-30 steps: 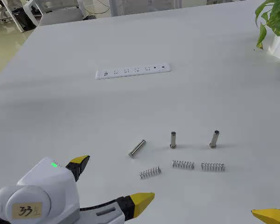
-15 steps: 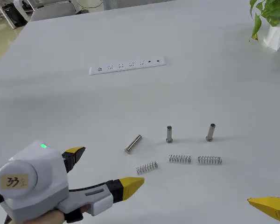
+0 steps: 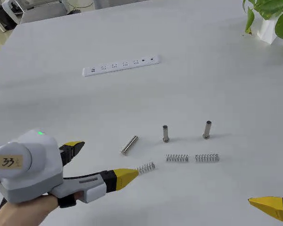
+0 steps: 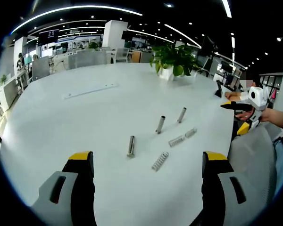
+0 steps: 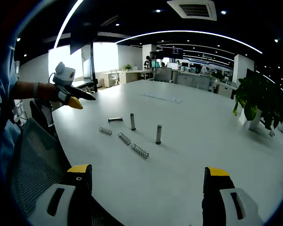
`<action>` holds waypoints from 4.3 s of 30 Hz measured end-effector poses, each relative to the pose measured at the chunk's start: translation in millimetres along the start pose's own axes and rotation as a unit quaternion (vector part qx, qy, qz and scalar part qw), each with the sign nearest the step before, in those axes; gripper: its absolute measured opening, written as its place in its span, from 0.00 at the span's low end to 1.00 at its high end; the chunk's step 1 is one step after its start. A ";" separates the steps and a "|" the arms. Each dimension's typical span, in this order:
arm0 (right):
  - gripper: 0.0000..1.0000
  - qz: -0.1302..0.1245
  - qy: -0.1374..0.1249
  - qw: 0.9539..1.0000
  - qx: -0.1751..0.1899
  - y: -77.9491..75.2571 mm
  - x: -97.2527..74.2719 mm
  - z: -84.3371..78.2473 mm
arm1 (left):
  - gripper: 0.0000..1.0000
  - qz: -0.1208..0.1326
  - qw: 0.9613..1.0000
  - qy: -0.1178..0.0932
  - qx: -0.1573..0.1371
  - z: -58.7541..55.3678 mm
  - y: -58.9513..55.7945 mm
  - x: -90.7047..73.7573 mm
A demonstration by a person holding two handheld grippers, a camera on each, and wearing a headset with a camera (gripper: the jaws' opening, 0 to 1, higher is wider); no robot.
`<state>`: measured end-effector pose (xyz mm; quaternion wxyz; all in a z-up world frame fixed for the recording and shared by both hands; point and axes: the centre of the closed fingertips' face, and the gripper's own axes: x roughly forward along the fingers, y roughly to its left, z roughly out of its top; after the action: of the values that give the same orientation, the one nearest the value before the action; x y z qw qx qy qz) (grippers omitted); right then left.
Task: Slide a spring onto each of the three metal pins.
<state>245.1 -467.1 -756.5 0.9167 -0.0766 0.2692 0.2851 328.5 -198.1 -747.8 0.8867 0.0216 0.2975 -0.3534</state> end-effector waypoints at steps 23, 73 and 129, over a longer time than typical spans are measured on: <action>0.96 0.004 0.000 1.000 0.003 3.2 2.0 -3.4 | 0.84 -0.025 0.997 0.064 0.028 5.6 13.2 36.4; 0.92 0.014 0.003 1.000 0.011 13.2 -3.4 -9.4 | 0.21 -0.017 0.973 0.196 0.120 -14.9 33.3 112.0; 0.92 0.026 0.012 1.000 0.001 20.8 10.7 -6.3 | 0.04 -0.008 0.973 0.211 0.098 -7.9 40.2 113.3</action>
<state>237.9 -446.7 -767.3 0.9060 -0.0724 0.2818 0.3075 415.2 -235.6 -822.7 0.7949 0.1798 0.4417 -0.3750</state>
